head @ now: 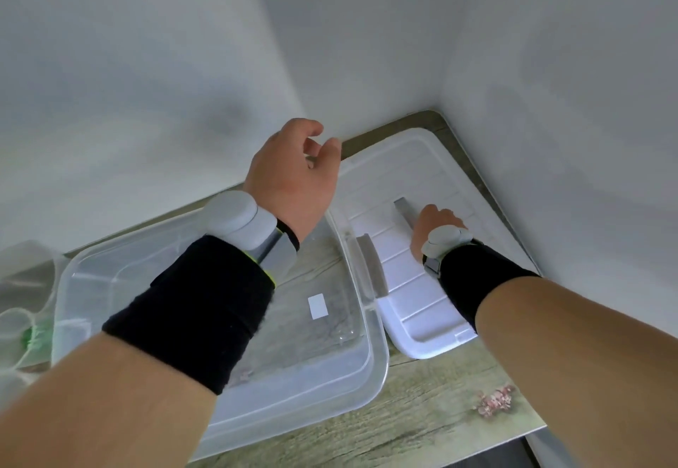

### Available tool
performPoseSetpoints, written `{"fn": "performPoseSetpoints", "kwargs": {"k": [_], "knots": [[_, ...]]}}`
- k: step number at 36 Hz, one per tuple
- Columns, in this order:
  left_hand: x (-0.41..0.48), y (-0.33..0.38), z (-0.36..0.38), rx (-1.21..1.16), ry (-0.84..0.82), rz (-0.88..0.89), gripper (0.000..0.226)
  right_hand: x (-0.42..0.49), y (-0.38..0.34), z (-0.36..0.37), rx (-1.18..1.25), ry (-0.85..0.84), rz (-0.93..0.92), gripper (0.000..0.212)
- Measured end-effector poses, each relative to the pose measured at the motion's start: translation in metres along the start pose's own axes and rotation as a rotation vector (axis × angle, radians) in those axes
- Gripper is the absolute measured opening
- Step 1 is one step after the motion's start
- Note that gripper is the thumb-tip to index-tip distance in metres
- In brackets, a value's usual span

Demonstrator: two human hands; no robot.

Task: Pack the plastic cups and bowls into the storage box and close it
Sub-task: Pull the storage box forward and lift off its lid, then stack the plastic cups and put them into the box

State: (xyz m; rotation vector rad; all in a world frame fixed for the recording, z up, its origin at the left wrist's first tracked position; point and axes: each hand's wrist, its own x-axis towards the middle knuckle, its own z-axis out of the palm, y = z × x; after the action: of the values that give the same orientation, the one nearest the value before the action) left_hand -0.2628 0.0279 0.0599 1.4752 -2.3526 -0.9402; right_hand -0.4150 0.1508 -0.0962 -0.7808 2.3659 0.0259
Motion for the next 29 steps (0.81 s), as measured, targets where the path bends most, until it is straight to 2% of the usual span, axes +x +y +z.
{"fn": "performPoseSetpoints", "kwargs": {"k": [4, 10, 15, 22, 29], "knots": [[-0.008, -0.006, -0.010, -0.017, 0.038, -0.016, 0.043, -0.005, -0.002, -0.019, 0.067, 0.014, 0.013, 0.038], [-0.025, -0.027, -0.051, -0.044, 0.138, -0.029, 0.044, -0.031, -0.034, -0.077, 0.281, 0.179, -0.085, 0.054], [-0.055, -0.055, -0.113, -0.068, 0.226, -0.016, 0.047, -0.085, -0.102, -0.098, 0.359, 0.268, -0.276, 0.062], [-0.112, -0.136, -0.206, -0.118, 0.336, -0.082, 0.051, -0.175, -0.220, -0.057, 0.348, 0.334, -0.493, 0.066], [-0.181, -0.254, -0.291, -0.160, 0.473, -0.208, 0.050, -0.253, -0.324, 0.016, 0.347, 0.264, -0.632, 0.066]]}}
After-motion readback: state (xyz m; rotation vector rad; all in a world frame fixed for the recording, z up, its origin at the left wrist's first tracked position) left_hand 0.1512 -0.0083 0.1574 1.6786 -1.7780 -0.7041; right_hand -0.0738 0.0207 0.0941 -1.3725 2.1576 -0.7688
